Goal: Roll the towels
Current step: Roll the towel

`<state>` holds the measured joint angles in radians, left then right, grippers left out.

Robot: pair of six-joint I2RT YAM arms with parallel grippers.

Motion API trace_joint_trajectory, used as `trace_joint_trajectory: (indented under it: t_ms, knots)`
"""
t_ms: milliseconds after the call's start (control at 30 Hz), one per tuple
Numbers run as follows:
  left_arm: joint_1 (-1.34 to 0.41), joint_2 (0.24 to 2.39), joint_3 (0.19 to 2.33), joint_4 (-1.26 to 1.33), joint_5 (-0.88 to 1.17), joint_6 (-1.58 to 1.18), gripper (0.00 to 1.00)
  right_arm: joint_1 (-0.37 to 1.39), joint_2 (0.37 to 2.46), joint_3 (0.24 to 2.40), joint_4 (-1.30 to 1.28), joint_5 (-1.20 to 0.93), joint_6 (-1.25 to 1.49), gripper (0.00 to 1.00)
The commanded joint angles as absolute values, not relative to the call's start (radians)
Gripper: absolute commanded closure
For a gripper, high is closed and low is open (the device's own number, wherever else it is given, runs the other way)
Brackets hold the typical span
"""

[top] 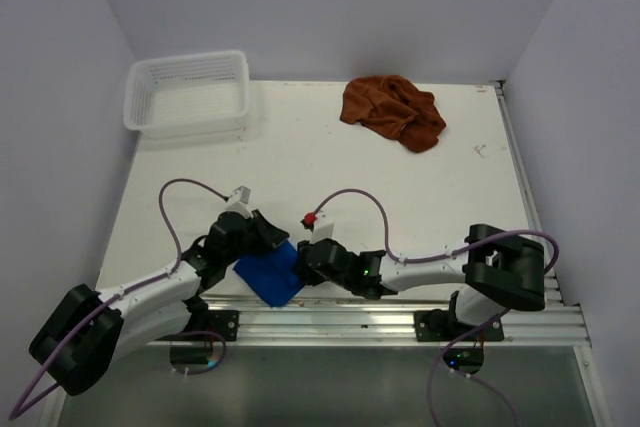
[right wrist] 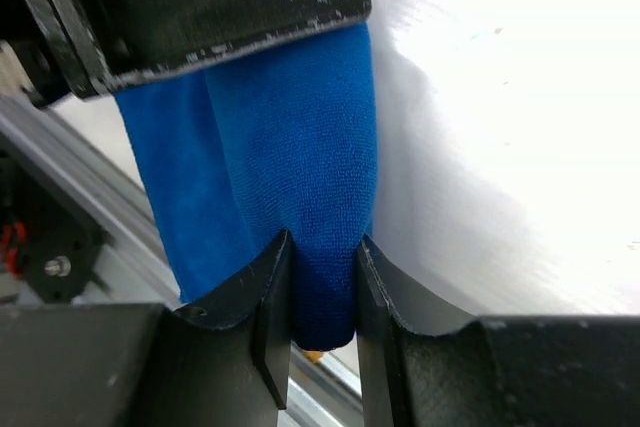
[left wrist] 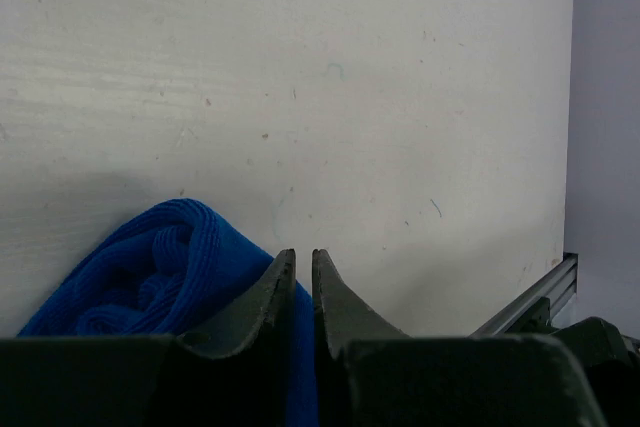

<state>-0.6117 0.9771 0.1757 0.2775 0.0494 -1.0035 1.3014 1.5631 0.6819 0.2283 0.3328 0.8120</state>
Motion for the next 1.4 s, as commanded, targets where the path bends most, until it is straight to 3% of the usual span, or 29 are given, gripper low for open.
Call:
trace_joint_trajectory:
  t_ms: [0,333,700,1033,1367]
  knots:
    - [-0.614,0.969,0.277,0.178,-0.025,-0.953,0.83,1.312,1.529,0.735,0.069,0.506,0.712,0.73]
    - [-0.614,1.011,0.362,0.207,-0.005,-0.960,0.83,1.439,1.588,0.839,-0.027,0.781,0.526,0.74]
    - [-0.617,1.029,0.338,0.256,0.061,-0.983,0.83,1.575,1.831,1.096,-0.282,1.084,0.509,0.72]
    - [-0.632,0.991,0.279,0.270,0.072,-1.014,0.84,1.649,1.989,1.264,-0.465,1.202,0.546,0.70]
    - [-0.664,0.993,0.152,0.301,0.054,-1.046,0.84,1.680,2.010,1.282,-0.491,1.181,0.551,0.60]
